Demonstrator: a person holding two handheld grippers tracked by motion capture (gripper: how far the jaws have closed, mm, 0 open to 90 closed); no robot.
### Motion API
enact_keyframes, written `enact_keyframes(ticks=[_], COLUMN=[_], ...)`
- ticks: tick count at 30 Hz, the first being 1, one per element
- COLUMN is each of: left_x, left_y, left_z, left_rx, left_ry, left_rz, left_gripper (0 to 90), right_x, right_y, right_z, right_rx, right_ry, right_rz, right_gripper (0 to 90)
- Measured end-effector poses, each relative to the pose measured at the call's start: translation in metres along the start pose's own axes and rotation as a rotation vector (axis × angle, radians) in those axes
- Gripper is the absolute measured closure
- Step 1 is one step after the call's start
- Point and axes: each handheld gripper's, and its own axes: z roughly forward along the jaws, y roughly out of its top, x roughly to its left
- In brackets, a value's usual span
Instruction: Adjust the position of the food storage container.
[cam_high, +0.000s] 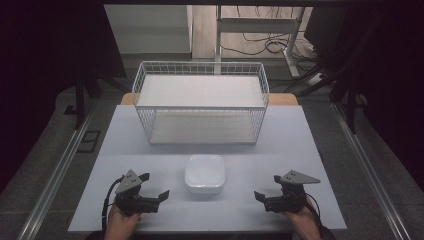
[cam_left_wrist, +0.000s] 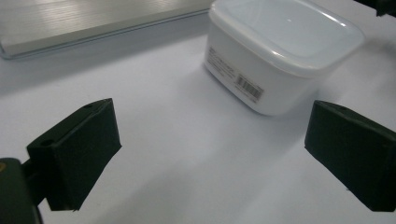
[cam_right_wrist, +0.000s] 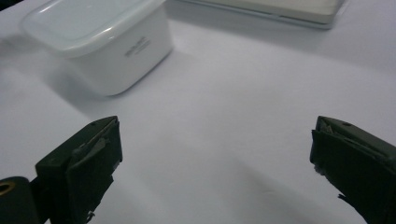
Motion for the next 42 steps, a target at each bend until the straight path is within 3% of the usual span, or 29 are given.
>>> enact_keyframes(ticks=[3, 9, 16, 29, 35, 38, 42], left_x=[0.002, 0.002, 0.000, -0.003, -0.007, -0.007, -0.006], left_y=[0.000, 0.001, 0.001, 0.006, 0.011, 0.013, 0.015], left_z=[0.004, 0.004, 0.007, 0.003, 0.007, 0.008, 0.008], left_rx=[0.001, 0.020, 0.049, 0.040, 0.055, 0.056, 0.050], left_ry=[-0.019, -0.023, -0.018, -0.063, -0.080, -0.080, -0.085], left_rz=[-0.029, -0.034, -0.023, -0.015, 0.000, 0.006, 0.019], left_gripper=[2.9, 3.1, 3.6, 4.9, 9.4, 10.3, 10.3], right_x=[-0.003, 0.002, 0.002, 0.008, 0.014, 0.013, 0.014], right_y=[0.001, 0.001, 0.002, 0.005, 0.013, 0.017, 0.022], right_z=[0.003, 0.006, 0.005, 0.009, 0.011, 0.013, 0.015], right_rx=[0.003, 0.018, 0.016, 0.052, 0.071, 0.079, 0.068], right_ry=[-0.007, 0.000, 0.010, 0.022, 0.030, 0.057, 0.072], right_rz=[0.004, -0.017, 0.004, -0.031, -0.035, -0.014, -0.025], right_gripper=[2.0, 0.0, 0.0, 1.3, 7.6, 10.7, 13.4])
